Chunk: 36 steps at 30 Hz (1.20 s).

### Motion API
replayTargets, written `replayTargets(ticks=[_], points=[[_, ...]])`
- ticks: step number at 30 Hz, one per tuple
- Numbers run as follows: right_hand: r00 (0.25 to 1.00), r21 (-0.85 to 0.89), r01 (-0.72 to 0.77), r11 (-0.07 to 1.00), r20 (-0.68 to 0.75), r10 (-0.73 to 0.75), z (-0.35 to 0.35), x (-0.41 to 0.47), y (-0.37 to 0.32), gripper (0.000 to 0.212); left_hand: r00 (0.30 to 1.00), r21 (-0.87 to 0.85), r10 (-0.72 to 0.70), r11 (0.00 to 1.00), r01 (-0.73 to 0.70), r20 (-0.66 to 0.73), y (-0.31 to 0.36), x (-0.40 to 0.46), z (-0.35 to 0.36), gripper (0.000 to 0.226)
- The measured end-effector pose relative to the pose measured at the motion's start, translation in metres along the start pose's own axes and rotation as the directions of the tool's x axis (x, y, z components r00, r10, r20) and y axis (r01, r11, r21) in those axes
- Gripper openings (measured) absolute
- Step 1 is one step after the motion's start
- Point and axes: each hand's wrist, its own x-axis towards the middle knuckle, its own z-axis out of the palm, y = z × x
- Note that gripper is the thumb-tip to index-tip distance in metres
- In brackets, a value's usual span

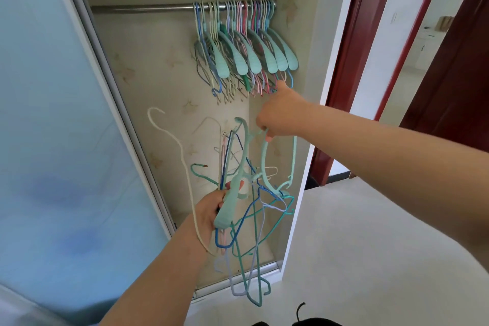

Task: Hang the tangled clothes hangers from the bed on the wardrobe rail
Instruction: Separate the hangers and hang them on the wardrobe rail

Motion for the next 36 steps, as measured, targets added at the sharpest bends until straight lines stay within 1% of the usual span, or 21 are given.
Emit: replayTargets(ticks=[2, 4, 7, 10, 12, 16, 18, 20, 23, 24, 25, 26, 27, 28, 30, 31, 33, 35, 36], points=[[0.999, -0.024, 0.028, 0.999, 0.029, -0.027, -0.009, 0.009, -0.001, 0.032, 1.000, -0.017, -0.026, 1.000, 0.026, 0.002, -0.001, 0.006, -0.008, 0.023], [0.999, -0.012, 0.021, 1.000, 0.043, -0.020, -0.021, 0.018, 0.000, 0.035, 1.000, -0.002, -0.029, 1.000, 0.029, 0.005, 0.000, 0.008, -0.013, 0.022], [0.998, -0.024, 0.028, 0.999, 0.053, -0.027, -0.035, 0.030, -0.005, 0.037, 1.000, 0.026, -0.001, 1.000, 0.002, -0.013, 0.002, 0.012, -0.018, 0.017], [0.999, -0.062, 0.035, 0.997, 0.032, -0.033, -0.041, 0.039, -0.014, 0.036, 0.999, -0.032, 0.021, 0.999, -0.022, -0.031, 0.002, 0.018, -0.027, 0.009], [0.999, -0.073, 0.039, 0.997, -0.006, -0.039, -0.040, 0.041, -0.016, 0.033, 1.000, -0.084, 0.020, 0.996, -0.021, -0.016, 0.002, 0.018, -0.034, 0.013], [0.992, -0.072, 0.036, 0.997, -0.117, -0.044, -0.031, 0.040, -0.016, 0.029, 0.999, -0.101, 0.031, 0.994, -0.034, -0.026, 0.006, 0.016, -0.047, 0.023], [0.986, -0.079, 0.028, 0.996, -0.162, -0.041, -0.026, 0.037, -0.017, 0.029, 1.000, -0.163, 0.012, 0.987, -0.008, 0.021, 0.010, 0.015, -0.051, 0.021], [0.978, -0.078, 0.018, 0.997, -0.204, -0.034, -0.022, 0.033, -0.018, 0.030, 0.999, -0.220, 0.011, 0.976, -0.001, 0.044, 0.016, 0.015, -0.052, 0.024], [0.970, -0.032, 0.016, 0.999, -0.243, -0.023, -0.015, 0.024, -0.023, 0.030, 0.997, -0.289, 0.068, 0.956, -0.056, 0.033, 0.021, 0.015, -0.053, 0.017], [0.965, -0.020, 0.013, 1.000, -0.263, -0.017, -0.011, 0.022, -0.025, 0.029, 0.996, -0.327, 0.079, 0.943, -0.060, 0.046, 0.023, 0.015, -0.055, 0.016], [0.953, -0.021, 0.008, 1.000, -0.303, -0.014, -0.008, 0.020, -0.027, 0.027, 0.992, -0.373, 0.096, 0.926, -0.060, 0.079, 0.024, 0.016, -0.057, 0.010], [0.946, -0.053, -0.008, 0.999, -0.325, -0.009, -0.007, 0.017, -0.029, 0.025, 0.986, -0.421, 0.120, 0.905, -0.059, 0.120, 0.024, 0.016, -0.060, 0.011], [0.941, -0.080, -0.023, 0.997, -0.339, -0.006, -0.005, 0.016, -0.031, 0.022, 0.976, -0.457, 0.144, 0.888, -0.055, 0.161, 0.024, 0.020, -0.065, 0.029], [0.939, -0.105, -0.031, 0.994, -0.343, -0.007, -0.002, 0.016, -0.031, 0.020, 0.963, -0.479, 0.159, 0.877, -0.037, 0.218, 0.025, 0.021, -0.069, 0.041], [0.940, -0.148, -0.045, 0.988, -0.342, -0.009, 0.006, 0.015, -0.032, 0.017, 0.933, -0.518, 0.212, 0.855, -0.033, 0.290, 0.023, 0.026, -0.075, 0.044], [0.931, -0.170, -0.049, 0.984, -0.365, -0.017, 0.011, 0.014, -0.032, 0.016, 0.926, -0.537, 0.244, 0.842, -0.054, 0.289, 0.021, 0.029, -0.078, 0.044], [0.899, -0.138, -0.055, 0.989, -0.439, -0.012, 0.018, 0.007, -0.031, 0.015, 0.930, -0.525, 0.246, 0.848, -0.069, 0.274, 0.021, 0.025, -0.074, 0.041], [0.858, -0.081, -0.048, 0.996, -0.514, -0.001, 0.025, 0.002, -0.029, 0.015, 0.953, -0.504, 0.222, 0.859, -0.091, 0.208, 0.020, 0.022, -0.068, 0.027], [0.846, -0.068, -0.043, 0.997, -0.533, 0.000, 0.029, 0.001, -0.029, 0.014, 0.969, -0.495, 0.201, 0.863, -0.104, 0.147, 0.022, 0.016, -0.061, 0.023]])
